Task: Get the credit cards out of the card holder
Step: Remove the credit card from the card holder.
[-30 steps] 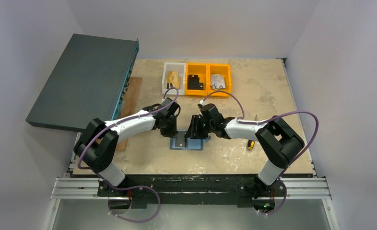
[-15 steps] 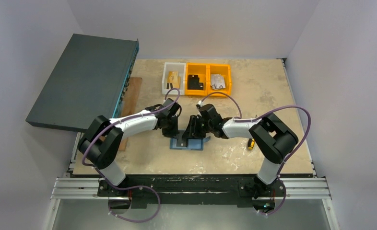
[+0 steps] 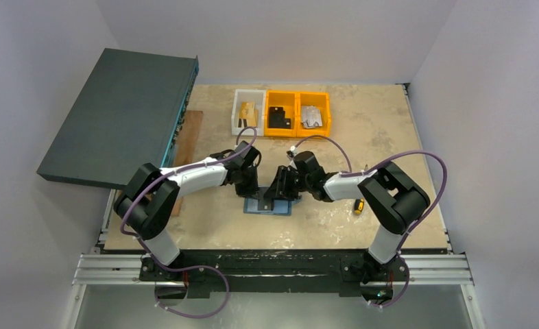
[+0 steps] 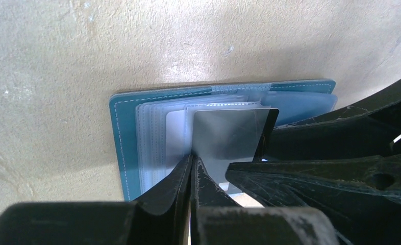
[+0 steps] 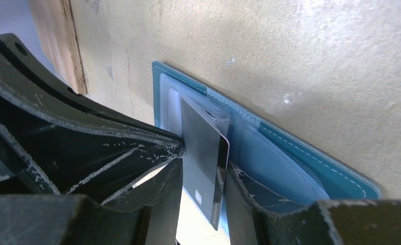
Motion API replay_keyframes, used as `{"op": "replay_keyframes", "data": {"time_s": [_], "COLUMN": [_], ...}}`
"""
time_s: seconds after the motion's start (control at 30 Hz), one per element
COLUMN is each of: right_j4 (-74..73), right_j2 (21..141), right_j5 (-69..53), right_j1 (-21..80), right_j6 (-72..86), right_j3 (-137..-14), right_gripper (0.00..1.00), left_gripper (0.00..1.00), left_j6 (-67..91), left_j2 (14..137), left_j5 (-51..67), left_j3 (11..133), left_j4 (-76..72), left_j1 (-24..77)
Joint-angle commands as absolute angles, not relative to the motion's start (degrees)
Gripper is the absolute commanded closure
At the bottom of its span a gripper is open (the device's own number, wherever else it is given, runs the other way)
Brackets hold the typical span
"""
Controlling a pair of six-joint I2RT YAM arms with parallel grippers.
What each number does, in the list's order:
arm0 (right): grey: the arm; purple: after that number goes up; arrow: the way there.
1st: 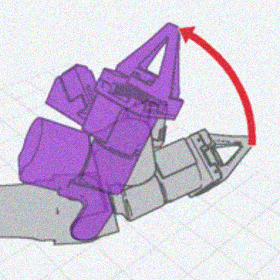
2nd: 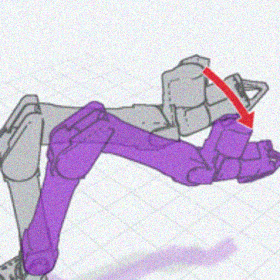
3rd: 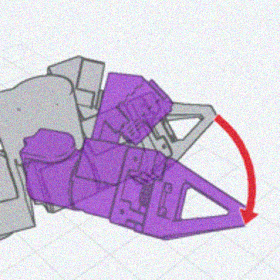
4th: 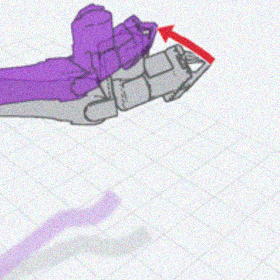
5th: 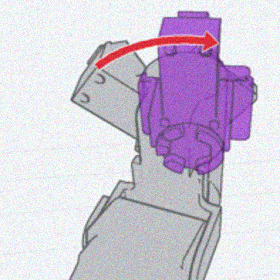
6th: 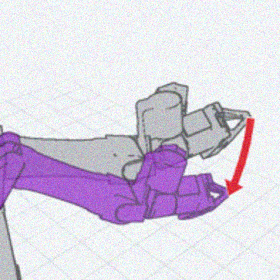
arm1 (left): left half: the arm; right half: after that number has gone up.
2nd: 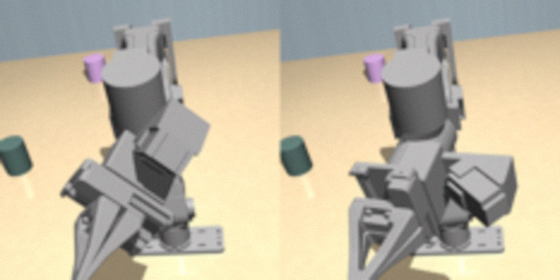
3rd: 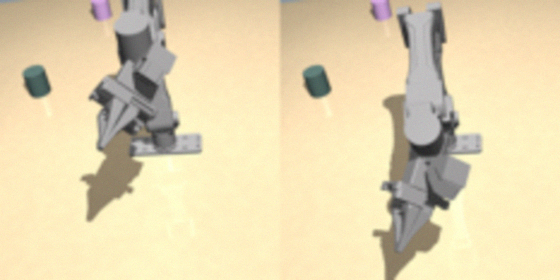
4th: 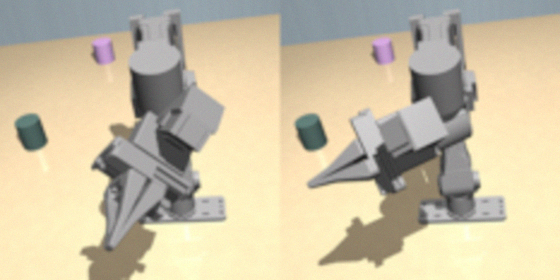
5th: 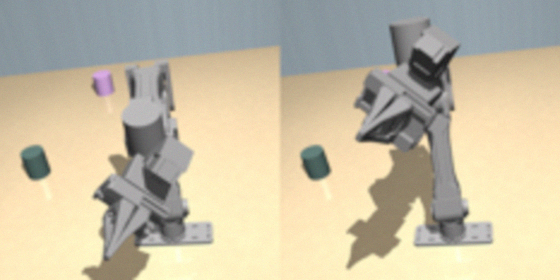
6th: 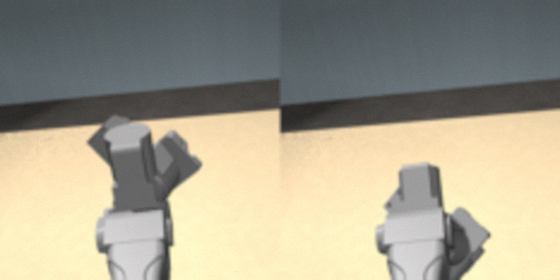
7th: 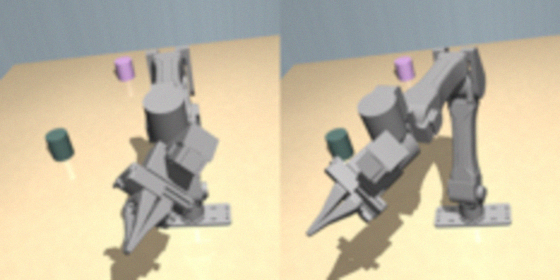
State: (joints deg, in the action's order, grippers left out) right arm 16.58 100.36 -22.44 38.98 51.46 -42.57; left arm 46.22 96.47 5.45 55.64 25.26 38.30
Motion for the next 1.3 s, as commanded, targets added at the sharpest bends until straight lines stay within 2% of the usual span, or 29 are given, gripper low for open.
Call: {"op": "replay_keyframes", "data": {"time_s": [0.0,0.33,0.47,0.57,0.77,1.13,1.27], "right_j4": [21.06,39.87,43.52,44.65,44.83,44.2,44.09], "right_j2": [97.83,99.63,100.73,101.71,102.73,101.8,101.27], "right_j5": [-25.81,-34.62,-35.45,-35.81,-35.38,-34.26,-34.37], "right_j1": [36.56,32.74,32.71,32.75,32.76,31.21,30.3], "right_j6": [52.26,60.11,62.14,62.55,62.58,61.84,61.45], "right_j3": [-38.41,-31.1,-30.13,-29.89,-29.71,-28.27,-27.83], "right_gripper": [0.65,0.65,0.69,0.76,0.79,1.0,1.0], "left_gripper": [1.0,1.0,1.0,1.0,1.0,1.0,1.0], "left_j6": [47.7,48.08,48.12,47.99,47.75,47.82,47.98], "left_j2": [100.16,100.82,100.65,100.55,100.55,100.86,100.98], "left_j5": [4.39,5.15,5.1,5.33,5.28,4.63,4.28], "left_j3": [53.39,53.0,53.0,53.0,53.33,53.33,53.18], "left_j4": [26.43,26.34,26.45,26.37,26.63,27.48,27.77], "left_j1": [37.77,37.29,37.24,37.27,37.2,36.84,36.61]}}
